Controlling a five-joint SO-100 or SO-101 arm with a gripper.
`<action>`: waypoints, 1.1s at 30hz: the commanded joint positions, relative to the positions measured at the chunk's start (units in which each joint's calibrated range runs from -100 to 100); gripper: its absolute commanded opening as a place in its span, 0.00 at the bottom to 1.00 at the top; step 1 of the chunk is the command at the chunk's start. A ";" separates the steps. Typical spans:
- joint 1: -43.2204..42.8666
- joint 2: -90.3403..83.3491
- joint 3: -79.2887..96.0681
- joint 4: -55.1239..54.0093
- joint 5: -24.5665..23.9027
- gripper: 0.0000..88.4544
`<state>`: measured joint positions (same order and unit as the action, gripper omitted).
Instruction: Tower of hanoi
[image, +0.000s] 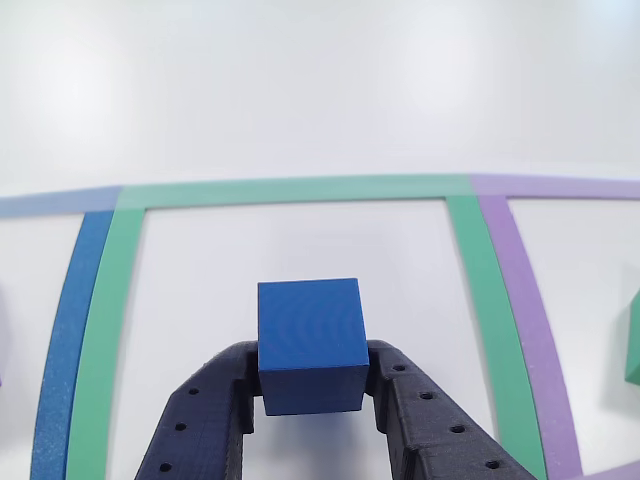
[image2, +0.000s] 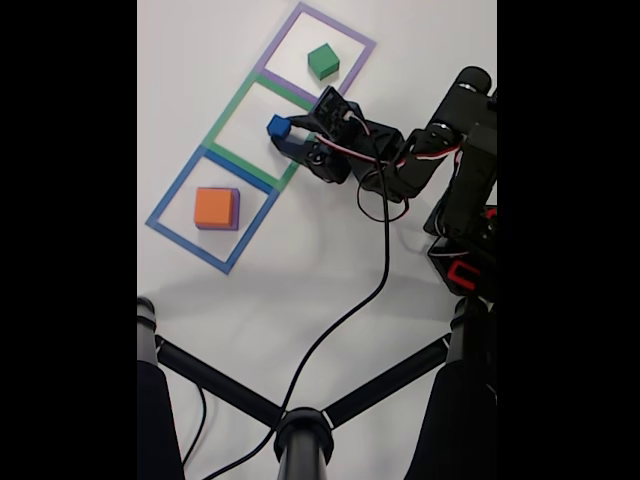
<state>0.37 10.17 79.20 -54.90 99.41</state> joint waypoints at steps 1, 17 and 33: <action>0.28 3.53 -3.19 -3.74 0.59 0.04; 0.43 9.22 -5.64 -7.87 0.59 0.23; 3.71 -29.96 7.44 17.38 0.59 0.21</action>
<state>2.50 -2.24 83.55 -49.44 100.00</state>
